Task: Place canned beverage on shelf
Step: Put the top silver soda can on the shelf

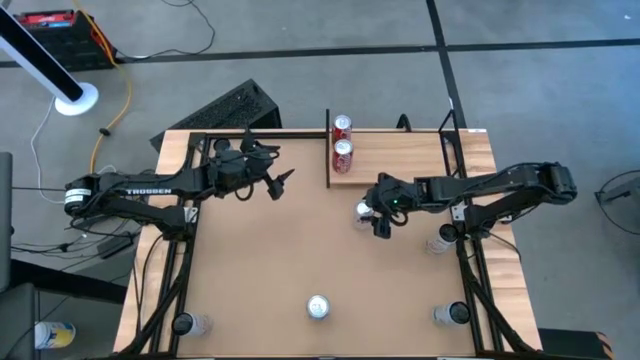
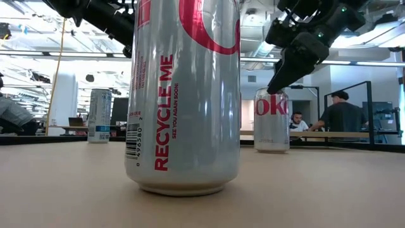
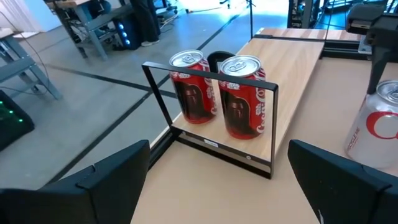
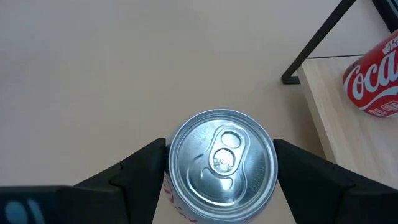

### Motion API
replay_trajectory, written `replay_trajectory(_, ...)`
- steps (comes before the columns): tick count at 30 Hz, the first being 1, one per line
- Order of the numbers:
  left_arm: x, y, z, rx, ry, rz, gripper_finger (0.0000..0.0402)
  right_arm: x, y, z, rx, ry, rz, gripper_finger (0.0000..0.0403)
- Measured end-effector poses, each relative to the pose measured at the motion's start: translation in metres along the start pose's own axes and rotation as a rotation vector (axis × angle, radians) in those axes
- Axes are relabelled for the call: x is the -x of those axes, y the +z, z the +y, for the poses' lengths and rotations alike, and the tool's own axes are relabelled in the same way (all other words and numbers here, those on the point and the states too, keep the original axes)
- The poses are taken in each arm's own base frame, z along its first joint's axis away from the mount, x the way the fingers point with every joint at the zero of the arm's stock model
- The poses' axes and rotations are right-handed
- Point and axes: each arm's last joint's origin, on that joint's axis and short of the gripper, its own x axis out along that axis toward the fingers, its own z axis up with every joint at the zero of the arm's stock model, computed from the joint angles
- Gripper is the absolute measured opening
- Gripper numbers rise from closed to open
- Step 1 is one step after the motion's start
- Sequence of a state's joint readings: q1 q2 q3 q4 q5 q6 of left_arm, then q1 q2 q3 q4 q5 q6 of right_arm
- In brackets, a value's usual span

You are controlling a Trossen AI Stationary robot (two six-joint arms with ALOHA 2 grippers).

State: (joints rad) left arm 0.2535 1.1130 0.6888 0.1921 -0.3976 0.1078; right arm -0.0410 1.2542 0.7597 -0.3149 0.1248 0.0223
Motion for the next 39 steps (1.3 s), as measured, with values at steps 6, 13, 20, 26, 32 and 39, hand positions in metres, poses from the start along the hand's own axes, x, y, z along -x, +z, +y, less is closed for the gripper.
replay_trajectory(6, 0.0, 0.0, 0.0, 0.0, 0.0, 0.0, 0.0367, 0.01, 0.0, -0.001, 0.024, 0.003, -0.017, 0.0287)
replay_trajectory(13, 0.0, 0.0, 0.0, -0.001, 0.0, 0.002, 0.0367, 0.022, 0.002, -0.009, 0.056, -0.018, -0.059, 0.0286)
replay_trajectory(20, 0.0, -0.002, 0.0, 0.011, -0.002, 0.02, 0.0367, 0.042, 0.014, -0.035, 0.073, -0.102, -0.091, 0.0286)
replay_trajectory(26, 0.0, -0.004, -0.001, 0.019, -0.018, 0.038, 0.0367, 0.05, 0.025, -0.067, 0.095, -0.095, -0.119, 0.0286)
replay_trajectory(32, 0.0, -0.006, -0.002, 0.024, -0.032, 0.058, 0.0367, 0.048, 0.021, -0.102, 0.078, -0.139, -0.096, 0.0286)
replay_trajectory(39, 0.0, -0.007, -0.002, 0.031, -0.033, 0.07, 0.0367, 0.041, 0.01, -0.135, -0.003, -0.114, -0.084, 0.0286)
